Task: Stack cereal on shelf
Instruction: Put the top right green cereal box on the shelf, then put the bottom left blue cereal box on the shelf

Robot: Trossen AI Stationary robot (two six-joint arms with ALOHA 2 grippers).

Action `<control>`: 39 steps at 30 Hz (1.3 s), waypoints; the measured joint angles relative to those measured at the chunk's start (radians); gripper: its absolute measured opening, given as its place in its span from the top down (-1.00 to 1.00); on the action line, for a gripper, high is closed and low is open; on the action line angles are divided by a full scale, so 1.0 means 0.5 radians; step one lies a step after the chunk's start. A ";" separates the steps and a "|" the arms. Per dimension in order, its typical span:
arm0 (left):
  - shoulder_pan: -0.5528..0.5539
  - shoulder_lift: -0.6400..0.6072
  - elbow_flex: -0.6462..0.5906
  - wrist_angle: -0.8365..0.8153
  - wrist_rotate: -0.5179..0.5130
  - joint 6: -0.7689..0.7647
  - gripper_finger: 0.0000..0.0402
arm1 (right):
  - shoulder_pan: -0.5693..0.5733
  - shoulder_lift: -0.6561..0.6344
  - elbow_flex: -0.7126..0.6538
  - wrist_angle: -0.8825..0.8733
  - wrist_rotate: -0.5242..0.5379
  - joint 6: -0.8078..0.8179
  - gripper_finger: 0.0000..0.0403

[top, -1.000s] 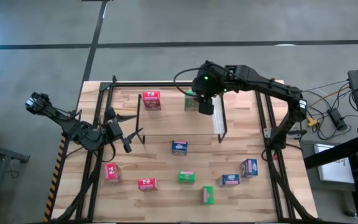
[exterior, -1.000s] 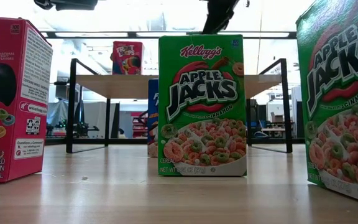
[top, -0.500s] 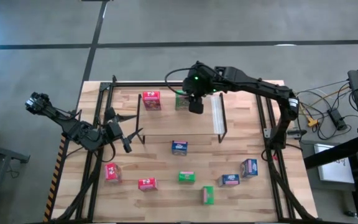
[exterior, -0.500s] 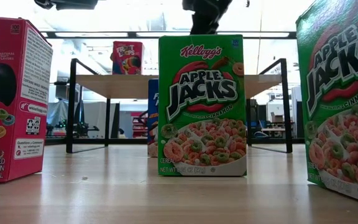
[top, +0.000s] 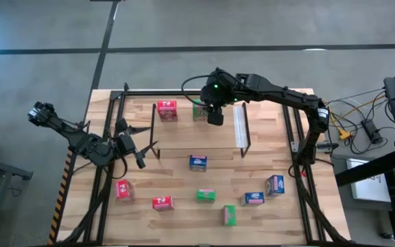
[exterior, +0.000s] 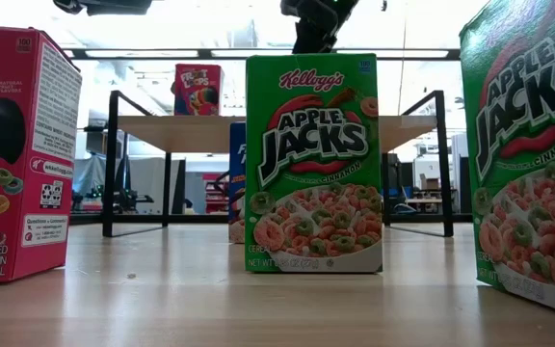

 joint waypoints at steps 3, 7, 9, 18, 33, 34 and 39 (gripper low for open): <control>0.000 0.000 0.000 0.000 0.001 0.000 -0.22 | 0.000 0.001 0.000 0.000 0.000 -0.004 -0.04; 0.000 0.000 0.000 0.000 0.000 0.000 -0.22 | 0.000 0.001 -0.001 0.000 -0.001 -0.002 -0.15; 0.000 0.000 0.000 0.000 0.001 -0.001 -0.22 | 0.000 0.000 -0.001 0.000 -0.001 -0.002 -0.20; 0.000 0.000 0.000 0.000 0.001 -0.002 -0.22 | 0.029 -0.056 -0.003 -0.011 -0.004 0.054 -0.34; 0.000 0.020 0.001 0.067 0.019 -0.003 -0.22 | 0.456 -0.345 -0.003 -0.026 -0.001 0.467 -0.27; 0.000 0.025 0.001 0.073 0.019 -0.002 -0.22 | 0.507 -0.347 -0.003 -0.025 0.000 0.497 -0.26; 0.000 0.052 0.001 0.103 0.019 0.002 -0.22 | 0.751 -0.321 -0.005 -0.038 0.001 0.677 -0.22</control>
